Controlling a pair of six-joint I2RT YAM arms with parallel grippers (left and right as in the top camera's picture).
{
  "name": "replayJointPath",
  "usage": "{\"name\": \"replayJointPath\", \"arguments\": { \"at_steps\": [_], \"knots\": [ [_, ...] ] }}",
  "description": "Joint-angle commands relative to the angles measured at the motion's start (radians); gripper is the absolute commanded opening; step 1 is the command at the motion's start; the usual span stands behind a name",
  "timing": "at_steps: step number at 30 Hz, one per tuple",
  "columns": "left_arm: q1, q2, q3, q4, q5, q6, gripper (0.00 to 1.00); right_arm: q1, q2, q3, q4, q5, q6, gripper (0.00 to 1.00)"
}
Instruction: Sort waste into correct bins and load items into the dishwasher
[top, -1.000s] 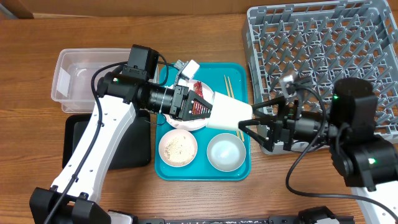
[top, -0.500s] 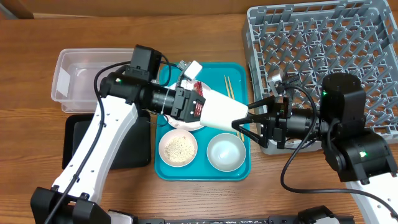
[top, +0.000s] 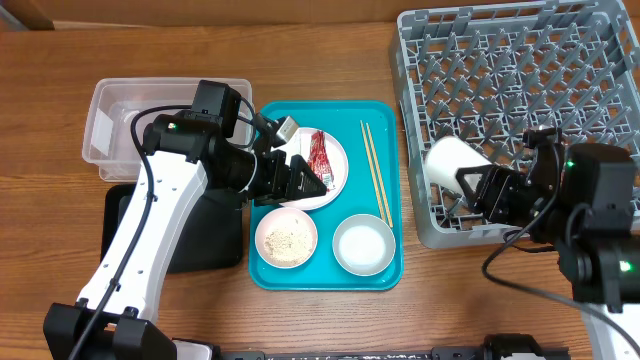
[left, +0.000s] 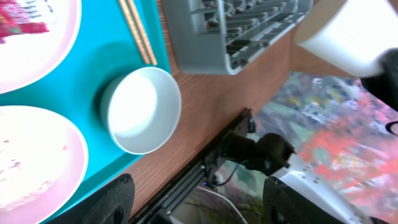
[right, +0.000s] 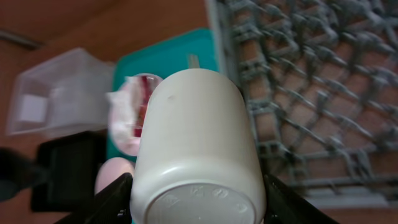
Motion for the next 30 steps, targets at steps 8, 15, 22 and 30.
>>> {"name": "replayJointPath", "arguments": {
  "at_steps": [8, 15, 22, 30],
  "knots": [
    [-0.001, -0.008, 0.011, -0.011, -0.05, -0.003, 0.66, -0.005, 0.261, 0.025, -0.124, 0.233, 0.107, 0.41],
    [-0.001, -0.008, 0.011, -0.025, -0.051, -0.001, 0.64, -0.005, 0.315, 0.03, -0.091, 0.232, 0.107, 0.81],
    [-0.022, -0.008, 0.011, -0.046, -0.253, -0.023, 0.57, -0.005, 0.253, 0.144, -0.104, 0.075, 0.097, 0.88],
    [-0.271, -0.008, -0.117, 0.045, -0.803, -0.342, 0.59, -0.005, 0.1, 0.191, -0.006, -0.142, 0.065, 0.87]
  ]
}}
